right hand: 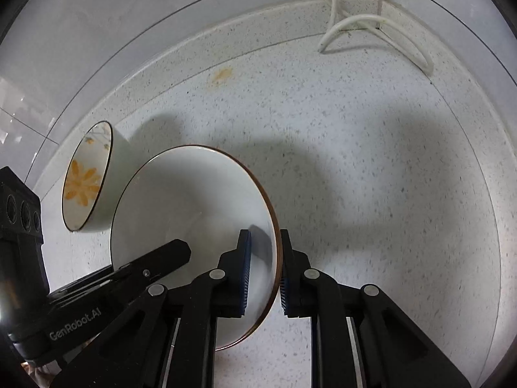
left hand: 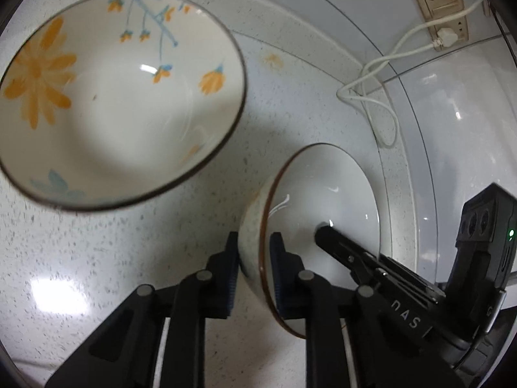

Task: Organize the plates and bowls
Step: 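Grasp the white bowl rim with the right tool and lift it, then lower the white bowl into the blue-and-white plate and open the right tool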

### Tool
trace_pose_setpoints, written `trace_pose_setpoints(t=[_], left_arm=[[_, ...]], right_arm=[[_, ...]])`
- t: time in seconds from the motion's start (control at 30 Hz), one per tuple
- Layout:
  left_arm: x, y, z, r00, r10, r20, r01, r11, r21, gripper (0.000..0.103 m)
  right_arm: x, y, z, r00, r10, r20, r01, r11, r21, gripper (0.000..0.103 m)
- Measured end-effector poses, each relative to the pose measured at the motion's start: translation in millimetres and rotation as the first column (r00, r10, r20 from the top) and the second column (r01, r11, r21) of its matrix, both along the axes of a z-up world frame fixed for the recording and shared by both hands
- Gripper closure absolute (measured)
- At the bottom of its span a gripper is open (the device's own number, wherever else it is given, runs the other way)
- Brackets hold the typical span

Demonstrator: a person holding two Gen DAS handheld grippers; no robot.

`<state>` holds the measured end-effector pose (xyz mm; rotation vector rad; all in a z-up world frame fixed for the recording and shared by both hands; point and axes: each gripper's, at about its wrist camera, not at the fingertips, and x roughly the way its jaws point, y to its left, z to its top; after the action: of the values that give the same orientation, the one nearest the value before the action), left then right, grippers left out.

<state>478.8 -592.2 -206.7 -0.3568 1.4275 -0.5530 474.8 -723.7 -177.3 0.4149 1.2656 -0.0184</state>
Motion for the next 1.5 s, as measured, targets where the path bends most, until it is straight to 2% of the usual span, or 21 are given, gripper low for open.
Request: trace_pose_setpoints(t=[0.23,0.43,0.63,0.77,0.93,1.07,1.13,1.3,1.5], left_arm=[[-26,20,11,0.999,-0.036,-0.014,0.036,0.999,-0.014,0.086],[-72,65,60,0.999,-0.053,0.008,0.054,0.998,-0.045,0.086],[-104,161,113,0.998,-0.048,0.048,0.05,0.997,-0.055,0.085],[-127,242,131,0.998,0.005,0.061,-0.002,0.999,-0.044,0.083],[-163,312,111,0.998,0.05,0.043,-0.05,0.999,-0.009,0.083],[-177,331,73,0.996,0.081,-0.02,-0.081,0.997,0.017,0.084],[-178,335,56,0.992,0.116,-0.055,-0.115,0.993,0.013,0.085],[-178,329,36,0.991,0.125,-0.053,-0.123,0.991,0.046,0.085],[-178,324,37,0.99,0.138,0.014,-0.139,0.986,0.093,0.087]], right_arm=[[-28,19,6,1.0,-0.001,0.007,0.001,1.0,0.001,0.089],[-67,56,49,0.998,-0.003,0.068,0.002,1.0,0.009,0.091],[-112,127,105,0.989,0.048,0.141,-0.054,0.998,0.035,0.091],[-139,194,124,0.977,0.136,0.163,-0.147,0.988,0.057,0.091],[-164,261,109,0.96,0.247,0.135,-0.262,0.959,0.107,0.091],[-176,289,76,0.952,0.301,0.06,-0.306,0.943,0.133,0.091],[-175,293,58,0.951,0.307,0.019,-0.307,0.942,0.133,0.091],[-176,297,41,0.95,0.312,-0.014,-0.307,0.942,0.134,0.091],[-177,305,33,0.944,0.331,-0.019,-0.327,0.94,0.101,0.091]])
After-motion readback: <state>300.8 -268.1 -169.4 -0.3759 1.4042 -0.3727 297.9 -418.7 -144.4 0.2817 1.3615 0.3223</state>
